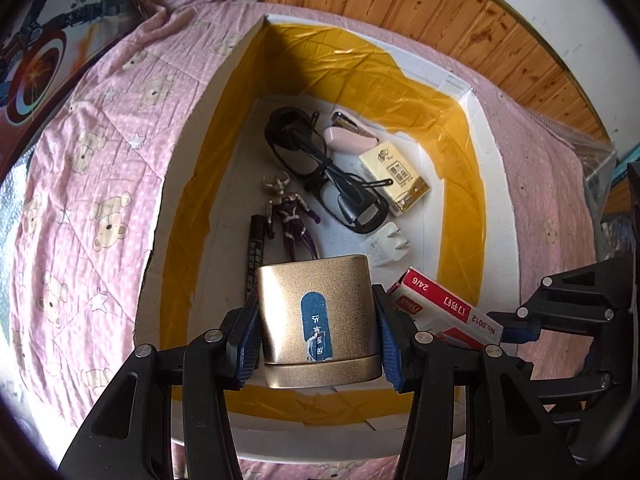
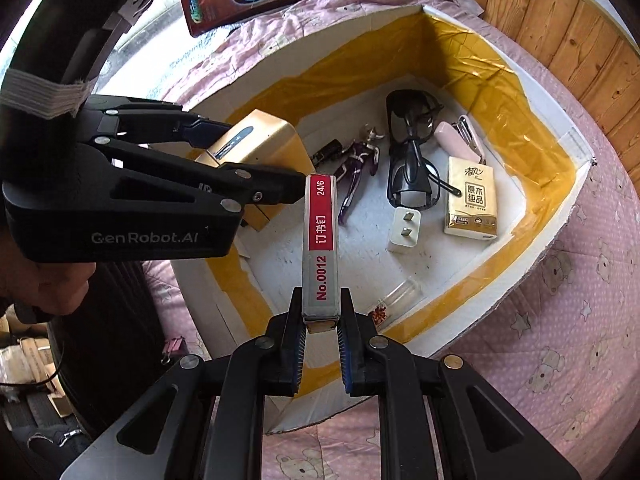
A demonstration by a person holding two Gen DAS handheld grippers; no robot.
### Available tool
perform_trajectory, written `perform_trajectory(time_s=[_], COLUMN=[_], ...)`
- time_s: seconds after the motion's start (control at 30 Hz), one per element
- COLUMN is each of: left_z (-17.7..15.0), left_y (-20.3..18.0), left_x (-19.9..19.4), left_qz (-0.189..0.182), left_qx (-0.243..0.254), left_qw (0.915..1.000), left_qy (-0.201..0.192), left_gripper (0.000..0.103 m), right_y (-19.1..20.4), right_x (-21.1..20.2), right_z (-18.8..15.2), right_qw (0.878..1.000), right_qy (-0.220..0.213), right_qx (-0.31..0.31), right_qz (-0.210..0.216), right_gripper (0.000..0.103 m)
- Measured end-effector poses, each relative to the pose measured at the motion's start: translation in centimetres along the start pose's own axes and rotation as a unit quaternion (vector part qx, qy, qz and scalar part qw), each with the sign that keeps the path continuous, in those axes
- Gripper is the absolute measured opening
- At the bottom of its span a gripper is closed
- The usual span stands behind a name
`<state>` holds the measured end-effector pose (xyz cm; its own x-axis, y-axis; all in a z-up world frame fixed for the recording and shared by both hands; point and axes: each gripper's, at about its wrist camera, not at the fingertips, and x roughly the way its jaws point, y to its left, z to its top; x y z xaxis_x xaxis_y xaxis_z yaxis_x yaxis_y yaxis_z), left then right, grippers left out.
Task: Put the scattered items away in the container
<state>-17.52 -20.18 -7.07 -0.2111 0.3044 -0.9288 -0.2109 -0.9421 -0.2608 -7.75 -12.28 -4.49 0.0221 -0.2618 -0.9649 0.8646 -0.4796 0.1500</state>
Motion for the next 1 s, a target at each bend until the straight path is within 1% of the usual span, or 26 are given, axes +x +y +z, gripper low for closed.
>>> perform_trajectory(time_s=[0.2,0.33,0.47,0.6,0.7,0.83,1.0], left_z=[0.4,0.3,0.4,0.4,0.2,-0.2,-1.0], left_y=[-0.1,0.1,0.6,0.7,0.3,-0.2,-1.1], left_x=[2.5,3.3,3.9,3.7,3.3,2.2,0.0], left_qz=[0.019,0.031,0.037,0.043,0.050,0.058,0.080], left_qx=[0.014,0.021,0.017,0.016,0.025,0.031,0.049], left_qw=[0.9978,0.9959,0.9945,0.9947,0.9947,0.9952,0.9948], left_qy=[0.062,0.082,0.096,0.092,0.086,0.072,0.040], left_gripper=[0.052,0.053,0.053,0.053,0.055,0.056,0.056], right_y=[0.6,1.3,1.5,1.4,1.3,1.4,1.2], right_x=[1.7,2.6,3.2,3.3,3.0,2.5,1.3], right_z=[0.7,0.9,0.9,0.9,0.7,0.4,-0.5], right_qw=[0.998,0.994,0.993,0.994,0.995,0.996,0.997], right_qy=[0.055,0.082,0.094,0.093,0.088,0.083,0.072], right_qx=[-0.039,-0.063,-0.066,-0.056,-0.046,-0.038,-0.021], right_qz=[-0.011,-0.020,-0.024,-0.020,-0.014,-0.012,-0.008], right_gripper=[0.016,0.016,0.016,0.017,0.021,0.022,0.022])
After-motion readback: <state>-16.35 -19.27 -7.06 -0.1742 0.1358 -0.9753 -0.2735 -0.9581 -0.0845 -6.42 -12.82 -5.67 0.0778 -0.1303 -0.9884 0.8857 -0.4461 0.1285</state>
